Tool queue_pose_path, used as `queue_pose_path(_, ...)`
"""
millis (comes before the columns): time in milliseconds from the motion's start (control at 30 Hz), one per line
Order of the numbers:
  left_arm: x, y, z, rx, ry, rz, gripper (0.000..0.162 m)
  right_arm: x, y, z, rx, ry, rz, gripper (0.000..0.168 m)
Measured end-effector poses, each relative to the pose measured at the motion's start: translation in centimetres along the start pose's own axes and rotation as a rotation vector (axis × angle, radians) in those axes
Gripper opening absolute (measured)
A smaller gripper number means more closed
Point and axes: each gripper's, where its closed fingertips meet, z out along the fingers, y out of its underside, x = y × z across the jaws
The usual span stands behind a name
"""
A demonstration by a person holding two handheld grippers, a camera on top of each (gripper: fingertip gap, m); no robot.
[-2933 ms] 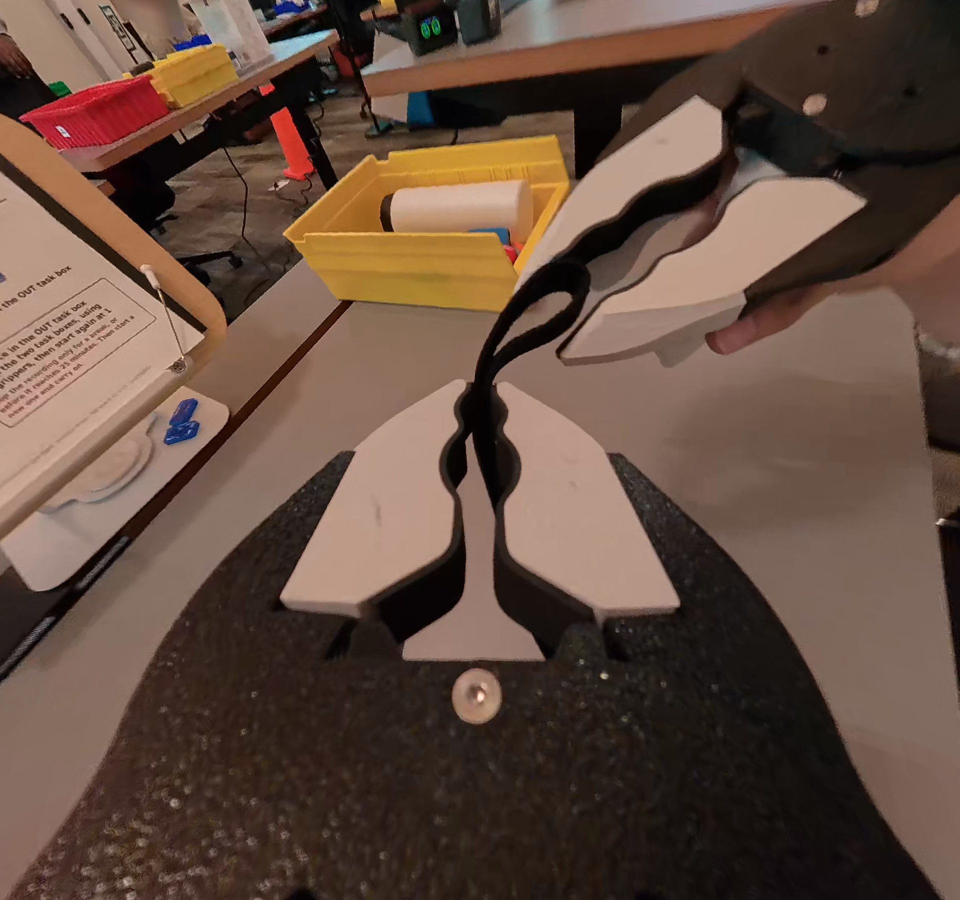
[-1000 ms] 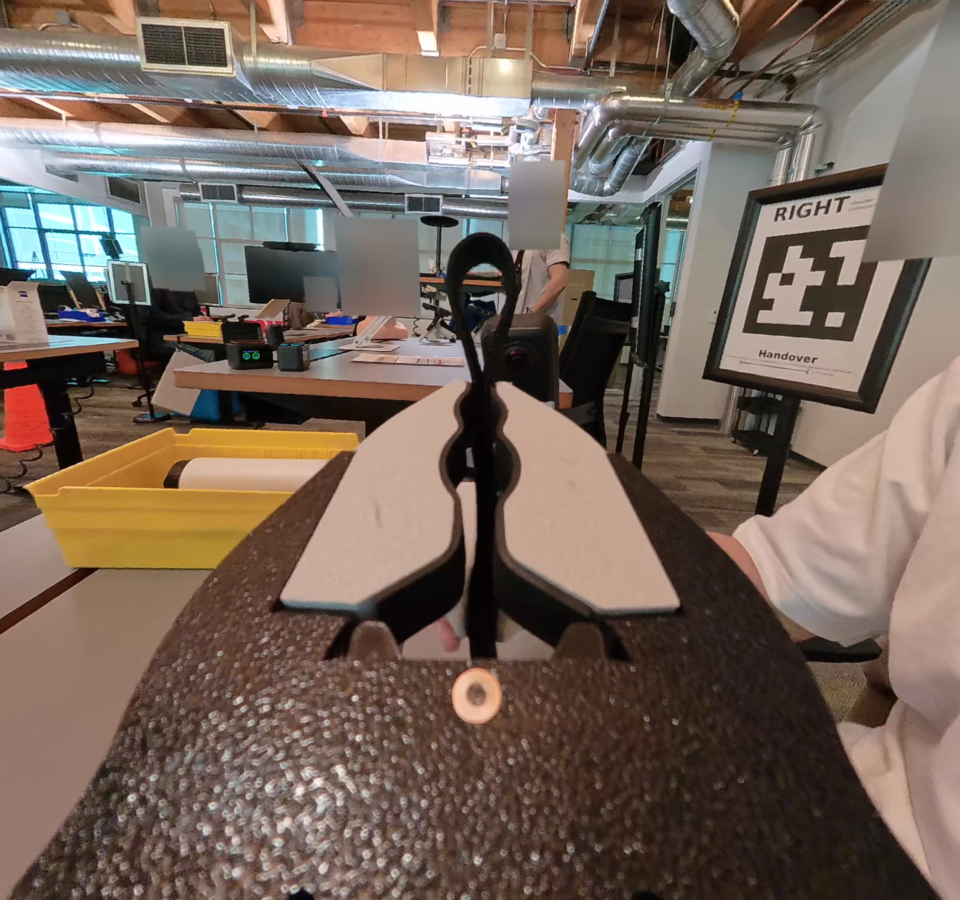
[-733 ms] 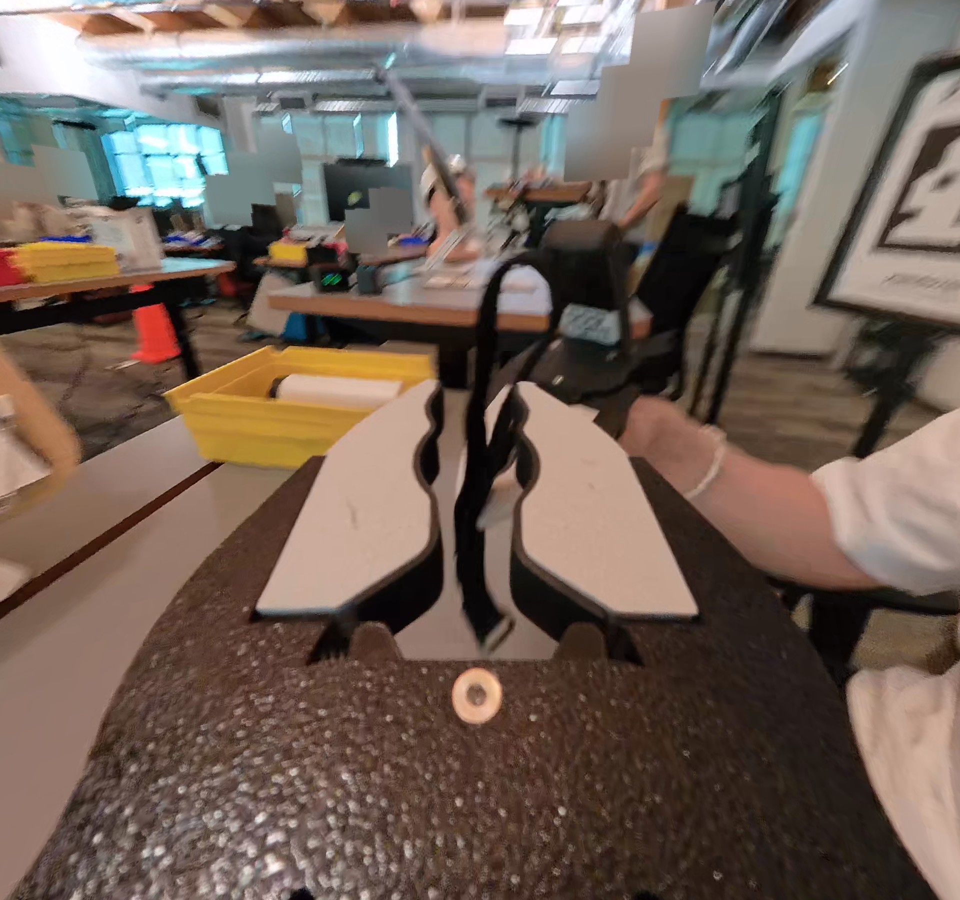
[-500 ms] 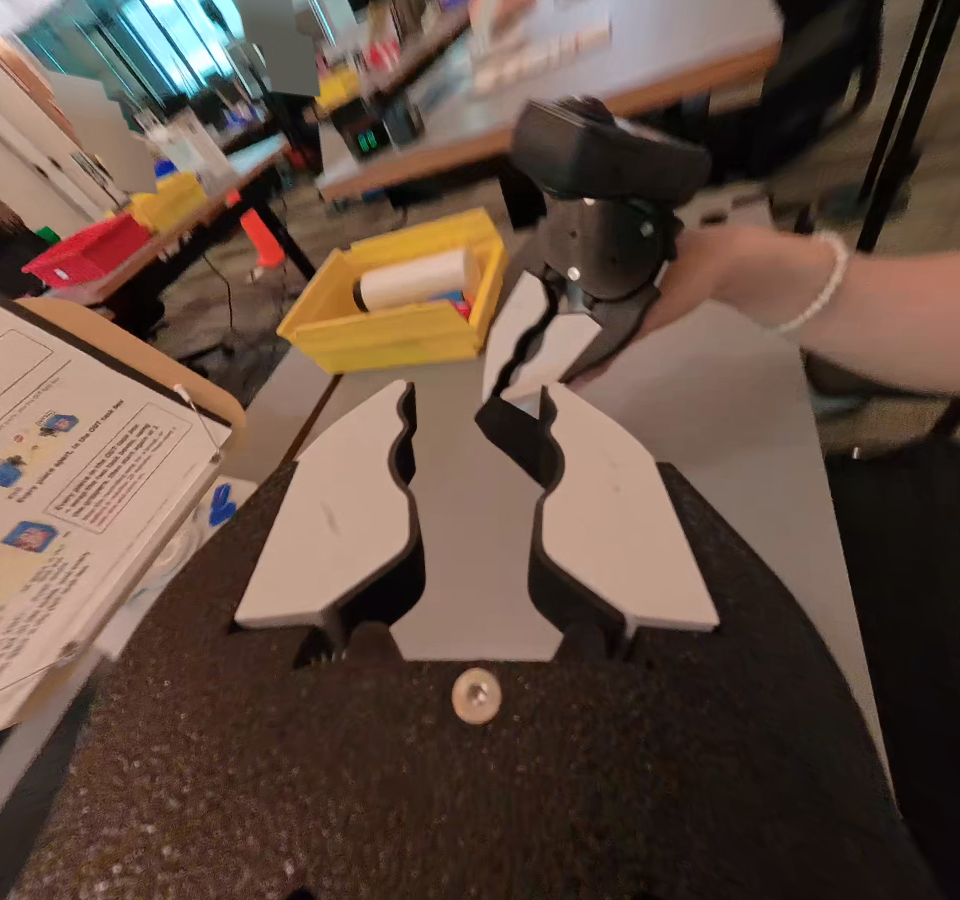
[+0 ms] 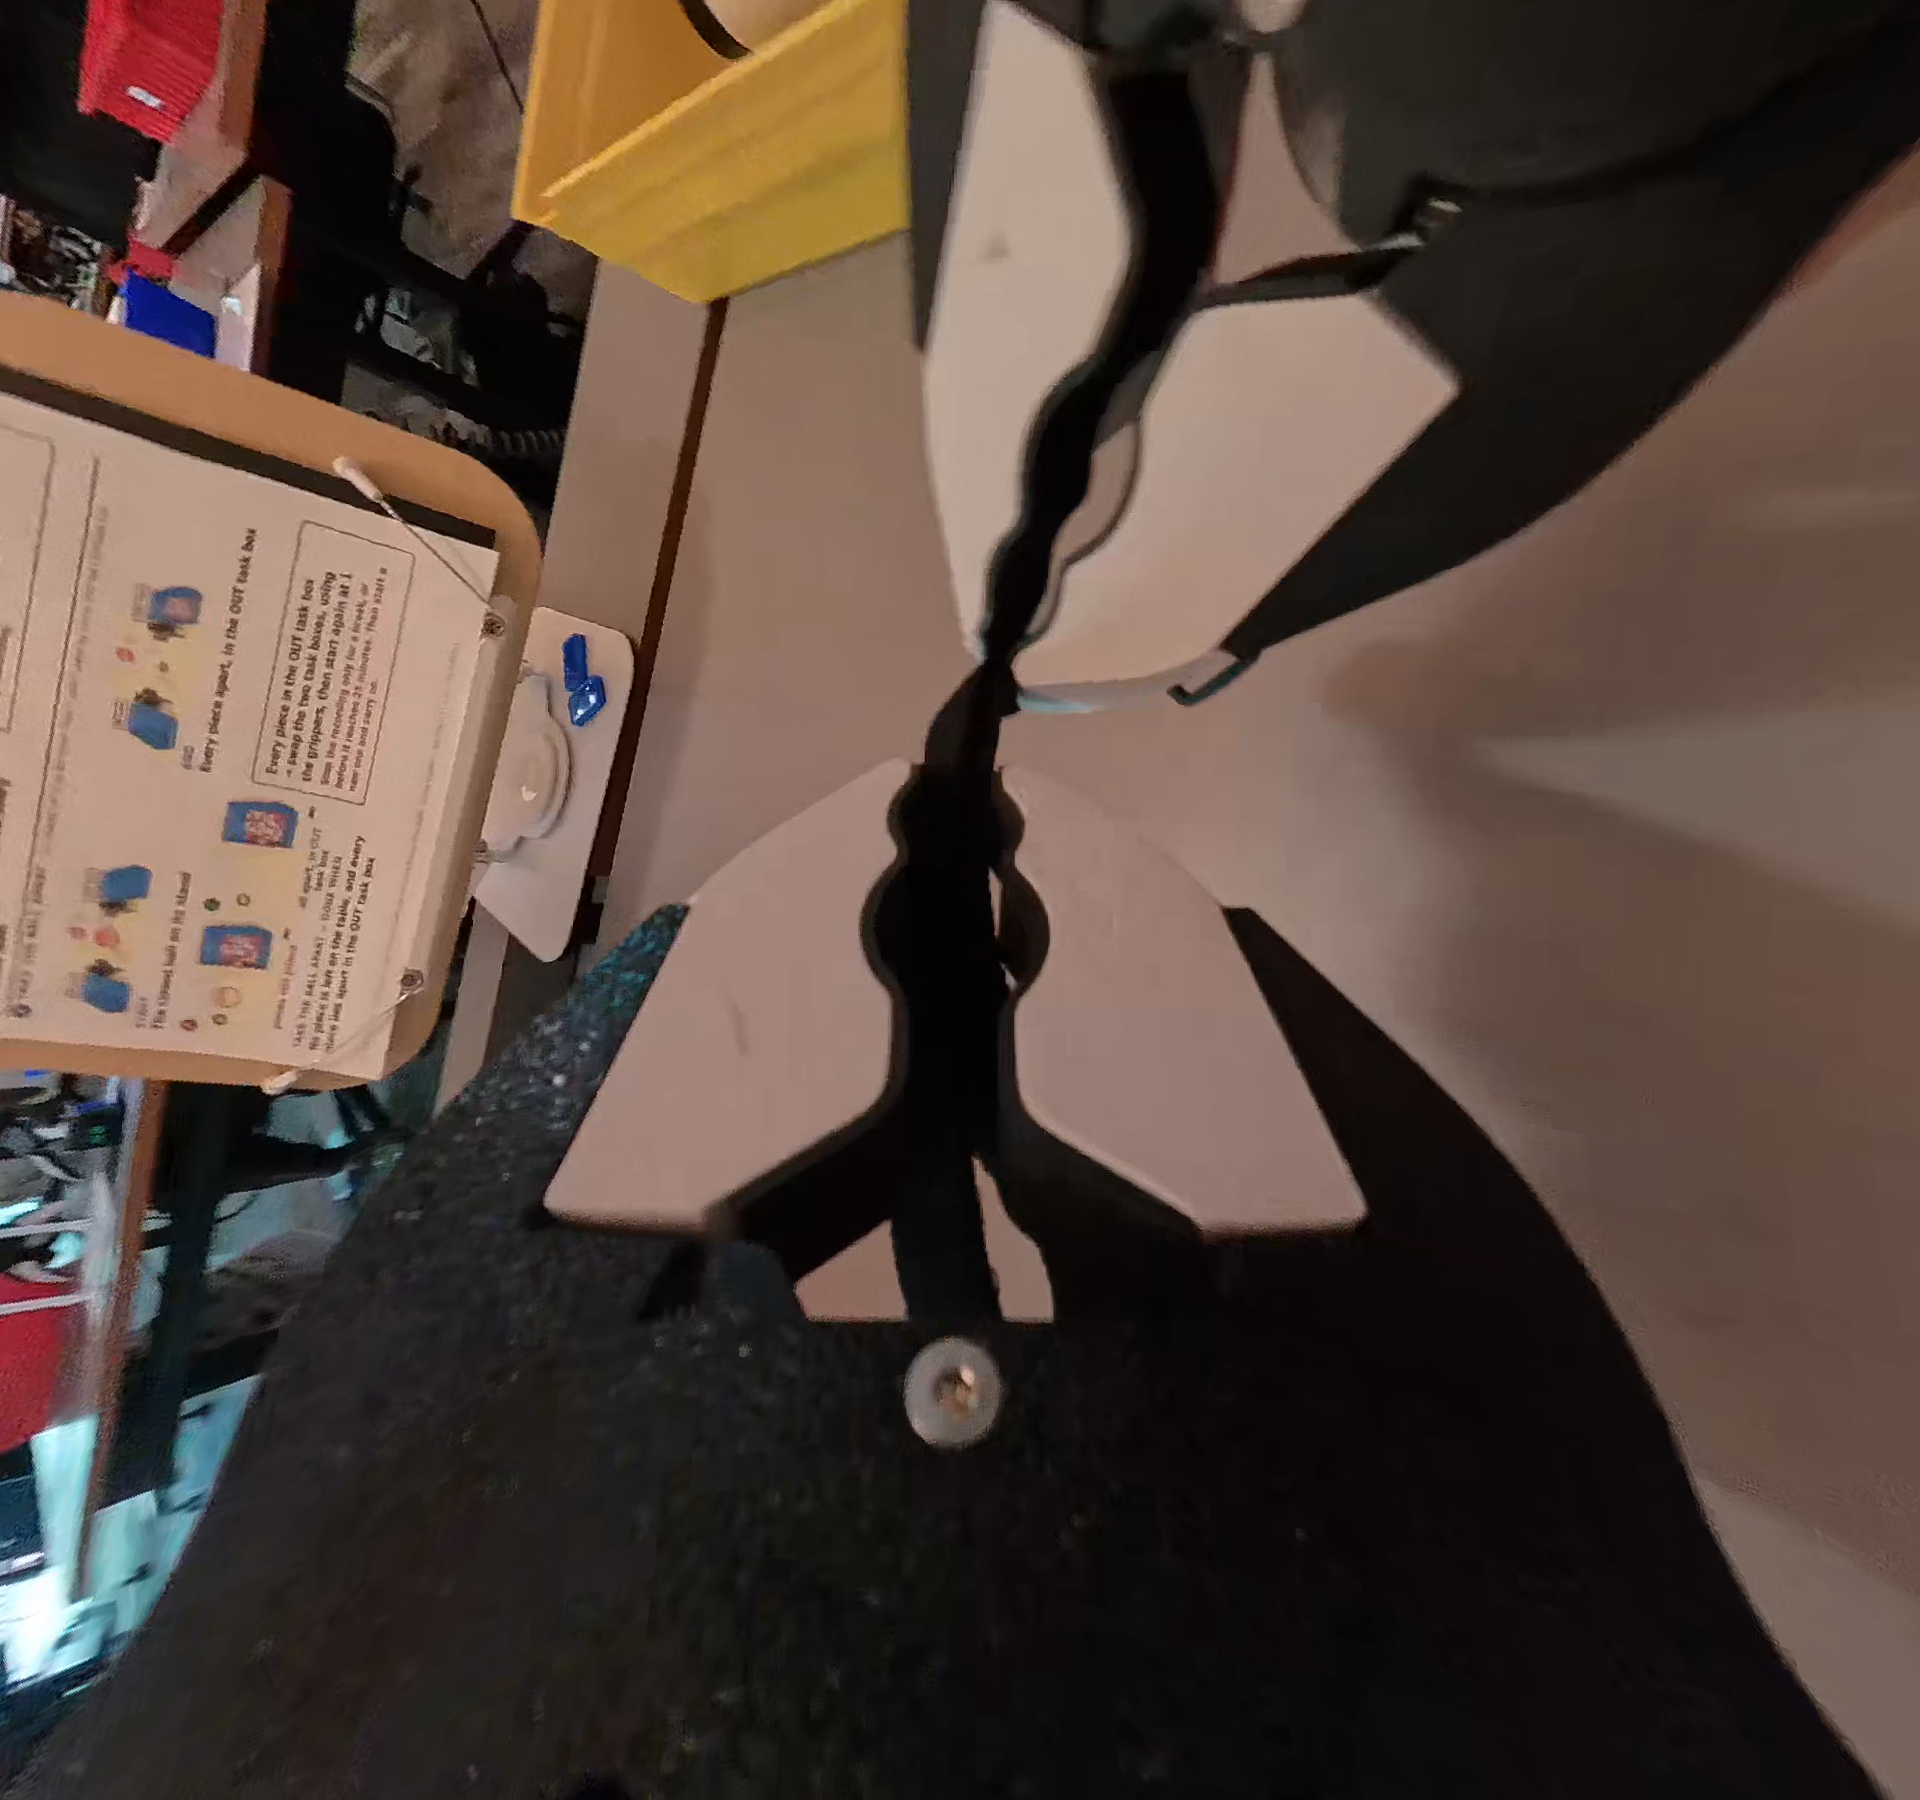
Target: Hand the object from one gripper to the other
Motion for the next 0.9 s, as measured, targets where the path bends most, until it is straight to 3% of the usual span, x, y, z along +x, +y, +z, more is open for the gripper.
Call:
queue_pose_path(167, -1.7, -0.1, -0.6, 0.121, -0.023, -0.119, 0.006, 0.4, -1.6, -0.7, 0.16, -0.035, 0.055, 0.008)
queue_pose_path(333, -5.8, -0.3, -2.3, 0.365, -0.096, -0.422, 0.006, 3.8, -3.5, -3.0, 0.415, 0.009, 0.266, 0.054)
queue_pose_path(433, -8.2, -1.0, -4.3, 0.589, -0.141, -0.582, 0.006, 5.6, -4.3, -4.3, 0.582, -0.009, 0.454, 0.062)
queue_pose_path(533, -9.5, -1.4, -6.0, 0.761, -0.2, -0.646, 0.005, 5.9, -5.1, -4.6, 0.701, -0.145, 0.687, 0.069)
queue_pose_path(700, -8.6, -2.0, -6.4, 0.815, -0.379, -0.481, 0.005, 3.6, -8.0, -4.8, 0.841, -0.323, 0.86, 0.069)
queue_pose_path(900, -5.7, -3.6, -5.5, 0.759, -0.539, -0.202, 0.005, 3.5, -9.1, -5.7, 0.972, -0.306, 0.948, 0.06)
